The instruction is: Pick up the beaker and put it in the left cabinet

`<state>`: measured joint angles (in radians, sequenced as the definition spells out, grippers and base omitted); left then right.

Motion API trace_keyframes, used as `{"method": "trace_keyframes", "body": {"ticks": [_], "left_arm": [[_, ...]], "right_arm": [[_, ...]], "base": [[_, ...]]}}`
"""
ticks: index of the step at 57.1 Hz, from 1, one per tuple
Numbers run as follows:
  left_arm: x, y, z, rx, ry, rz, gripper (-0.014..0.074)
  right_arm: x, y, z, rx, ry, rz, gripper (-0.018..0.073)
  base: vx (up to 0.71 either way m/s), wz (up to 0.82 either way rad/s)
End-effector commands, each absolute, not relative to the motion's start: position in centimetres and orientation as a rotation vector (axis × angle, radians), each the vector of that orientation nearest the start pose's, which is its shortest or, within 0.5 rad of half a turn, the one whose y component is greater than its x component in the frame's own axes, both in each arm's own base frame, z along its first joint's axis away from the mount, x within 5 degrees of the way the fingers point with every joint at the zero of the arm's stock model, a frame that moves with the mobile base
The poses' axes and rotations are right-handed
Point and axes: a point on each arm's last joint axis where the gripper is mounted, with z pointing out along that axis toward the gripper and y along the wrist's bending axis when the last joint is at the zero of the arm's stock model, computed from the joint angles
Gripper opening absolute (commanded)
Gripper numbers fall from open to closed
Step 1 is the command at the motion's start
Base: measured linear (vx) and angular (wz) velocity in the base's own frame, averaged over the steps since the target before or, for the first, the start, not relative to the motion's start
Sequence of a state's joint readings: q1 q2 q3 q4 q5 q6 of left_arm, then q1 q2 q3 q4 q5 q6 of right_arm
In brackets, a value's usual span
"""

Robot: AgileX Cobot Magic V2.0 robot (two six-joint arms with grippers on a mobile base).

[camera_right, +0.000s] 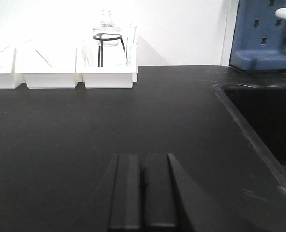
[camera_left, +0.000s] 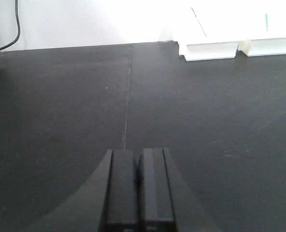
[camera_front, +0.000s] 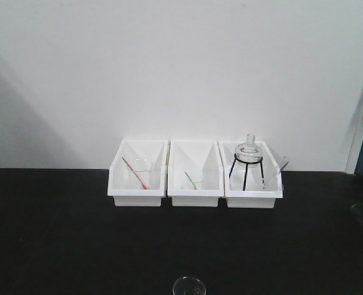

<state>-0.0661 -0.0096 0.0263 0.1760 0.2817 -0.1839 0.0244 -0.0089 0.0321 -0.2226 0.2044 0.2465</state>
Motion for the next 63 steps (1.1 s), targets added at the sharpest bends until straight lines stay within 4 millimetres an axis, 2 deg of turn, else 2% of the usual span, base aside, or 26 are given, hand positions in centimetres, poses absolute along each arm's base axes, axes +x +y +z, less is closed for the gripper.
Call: {"method": "trace_keyframes", "body": {"ticks": [1, 36, 44, 53, 63], "left_arm": [[5.46, -0.09, 19.13, 0.022, 1.668, -0.04, 0.0004], [5.46, -0.09, 19.13, 0.022, 1.668, -0.04, 0.0004], [5.46, -0.09, 19.13, 0.022, 1.668, -0.04, 0.0004], [5.46, -0.09, 19.13, 0.022, 1.668, -0.04, 0.0004], [5.46, -0.09, 19.13, 0.022, 1.668, -0.04, 0.0004]], "right_arm": [[5.61, -0.13, 19.21, 0.014, 1.614, 0.003, -0.0003], [5.61, -0.13, 19.22, 0.014, 1.612, 0.004, -0.0003], [5.61, -0.19, 19.3, -0.05, 1.603, -0.069, -0.0003], [5.62, -0.07, 19.6, 0.027, 1.571, 0.027, -0.0003], [5.6, 0.09, 20.19, 0.01, 1.506, 0.04, -0.0003]], "base": [[0.0, 0.0], [0.0, 0.0], [0.0, 0.0], [0.0, 0.0], [0.0, 0.0]]}}
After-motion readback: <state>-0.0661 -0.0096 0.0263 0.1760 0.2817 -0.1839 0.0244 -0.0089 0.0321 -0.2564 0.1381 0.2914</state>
